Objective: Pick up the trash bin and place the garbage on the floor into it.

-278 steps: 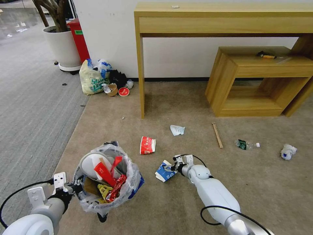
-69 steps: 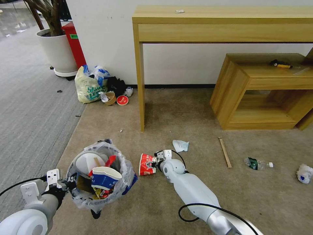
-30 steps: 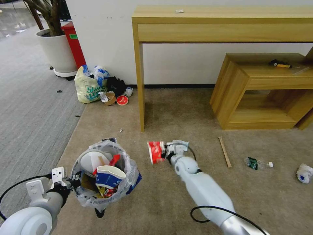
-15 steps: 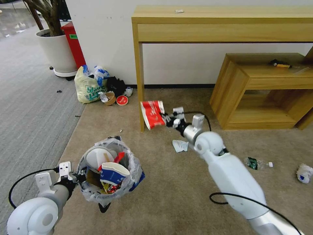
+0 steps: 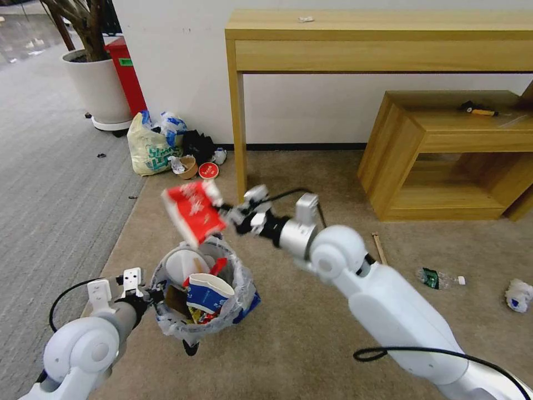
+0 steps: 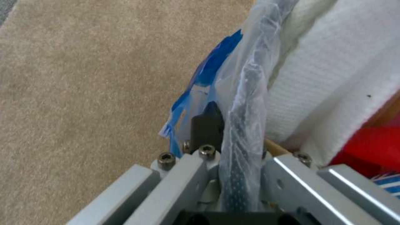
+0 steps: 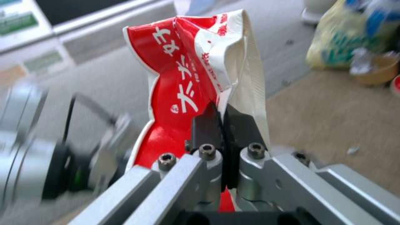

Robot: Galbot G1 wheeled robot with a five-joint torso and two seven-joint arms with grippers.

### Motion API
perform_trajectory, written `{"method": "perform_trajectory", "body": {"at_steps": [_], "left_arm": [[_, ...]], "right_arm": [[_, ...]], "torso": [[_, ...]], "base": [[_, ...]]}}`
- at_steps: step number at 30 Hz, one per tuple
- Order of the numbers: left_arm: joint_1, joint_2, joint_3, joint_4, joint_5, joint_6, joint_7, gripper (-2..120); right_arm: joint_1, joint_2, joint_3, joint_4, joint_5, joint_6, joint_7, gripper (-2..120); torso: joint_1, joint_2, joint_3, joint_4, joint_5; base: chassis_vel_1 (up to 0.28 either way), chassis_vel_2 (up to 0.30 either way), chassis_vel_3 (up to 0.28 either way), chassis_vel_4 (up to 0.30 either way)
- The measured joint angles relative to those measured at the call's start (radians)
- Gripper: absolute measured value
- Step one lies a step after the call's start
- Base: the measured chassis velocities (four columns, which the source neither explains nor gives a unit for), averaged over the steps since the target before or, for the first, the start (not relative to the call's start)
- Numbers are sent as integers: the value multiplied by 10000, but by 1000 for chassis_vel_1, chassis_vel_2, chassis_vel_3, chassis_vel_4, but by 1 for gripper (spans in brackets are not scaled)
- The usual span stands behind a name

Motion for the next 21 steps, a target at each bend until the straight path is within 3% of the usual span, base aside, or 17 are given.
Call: {"method": "perform_trajectory", "body": {"at_steps": [13,21], "left_arm": [[-215,273,-9,112,-202,0,-44,0],[-233,267,-48,46,-126,0,-23,0]], "right_arm": [[240,-589,-1106,-353,-771,-368,-11,0],[533,86,-1666,-895,-1313,-390,359,1]], "torso": [[0,0,0,-1,0],[0,0,0,3,-1]], "base": [[0,0,0,0],[0,0,0,0]]}}
